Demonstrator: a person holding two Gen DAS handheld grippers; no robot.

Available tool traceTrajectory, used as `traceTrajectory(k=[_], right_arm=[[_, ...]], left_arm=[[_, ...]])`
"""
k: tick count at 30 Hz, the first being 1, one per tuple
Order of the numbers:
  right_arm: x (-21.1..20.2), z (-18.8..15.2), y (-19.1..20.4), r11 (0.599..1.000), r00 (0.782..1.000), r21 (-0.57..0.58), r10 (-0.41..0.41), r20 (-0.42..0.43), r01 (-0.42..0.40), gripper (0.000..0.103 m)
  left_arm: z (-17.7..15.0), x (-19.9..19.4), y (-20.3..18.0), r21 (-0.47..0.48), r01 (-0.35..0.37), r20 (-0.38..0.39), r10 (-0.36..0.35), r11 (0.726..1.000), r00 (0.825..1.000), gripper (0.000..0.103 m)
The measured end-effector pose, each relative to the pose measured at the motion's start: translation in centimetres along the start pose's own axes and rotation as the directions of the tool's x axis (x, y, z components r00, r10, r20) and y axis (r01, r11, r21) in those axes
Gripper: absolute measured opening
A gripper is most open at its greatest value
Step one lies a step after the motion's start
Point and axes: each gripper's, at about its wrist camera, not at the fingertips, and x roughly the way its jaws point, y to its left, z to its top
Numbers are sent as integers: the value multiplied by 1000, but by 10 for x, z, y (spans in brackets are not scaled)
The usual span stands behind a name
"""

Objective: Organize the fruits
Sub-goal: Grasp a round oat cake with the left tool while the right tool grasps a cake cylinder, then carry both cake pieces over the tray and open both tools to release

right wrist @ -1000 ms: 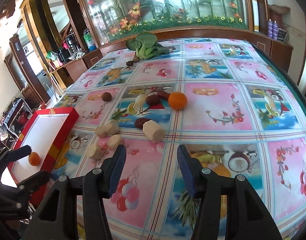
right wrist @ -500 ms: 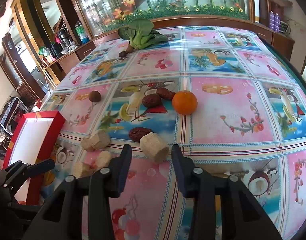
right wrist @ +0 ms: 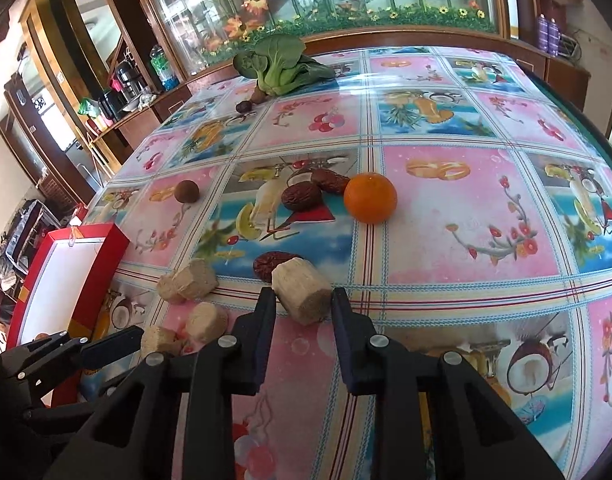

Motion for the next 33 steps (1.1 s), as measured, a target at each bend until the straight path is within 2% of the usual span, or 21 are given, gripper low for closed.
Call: traceTrajectory(k=[1,5,9,13,16,19,23,25,29,31,33], right_arm=[[0,0,0,1000,1000,0,1,2,-1,27],[-2,0,-2,1000,1000,12,15,12,-15,27],[-10,-1,0,1000,998,7,25,57,-25,27],[-20,-1,3,998,992,1,59,113,-59,27],[-24,-3,14,993,985,-5,119,123,-119,27],[-23,-6,39,985,980,-31,170,106,-168,27],[-19,-8,99,958,963,-141,261,64,-250,27],[-15,-7,127,943,956,-185,291,44,-278,27],[5,-2,183,904,934,-242,355,-29,-351,27],[16,-3,204,897,934,-265,353,-57,-355,27],[29,-3,220,893,934,-274,345,-87,-356,27]], left_arm=[[0,0,1,-2,4,3,-4,1000,1000,29],[-1,-1,5,-21,20,11,-20,1000,1000,29],[-4,-9,12,-46,27,26,-25,999,999,29],[-8,-34,22,-59,5,78,0,998,997,29],[-13,-57,35,-74,-5,122,14,997,992,29],[-21,-81,55,-99,-63,164,79,993,983,29],[-34,-107,95,-170,-145,192,177,975,965,29],[-42,-117,117,-212,-194,193,236,958,952,29],[-64,-129,165,-303,-300,165,360,905,918,29],[-75,-129,183,-335,-326,142,390,884,910,29],[-83,-127,195,-357,-335,122,399,872,909,29]])
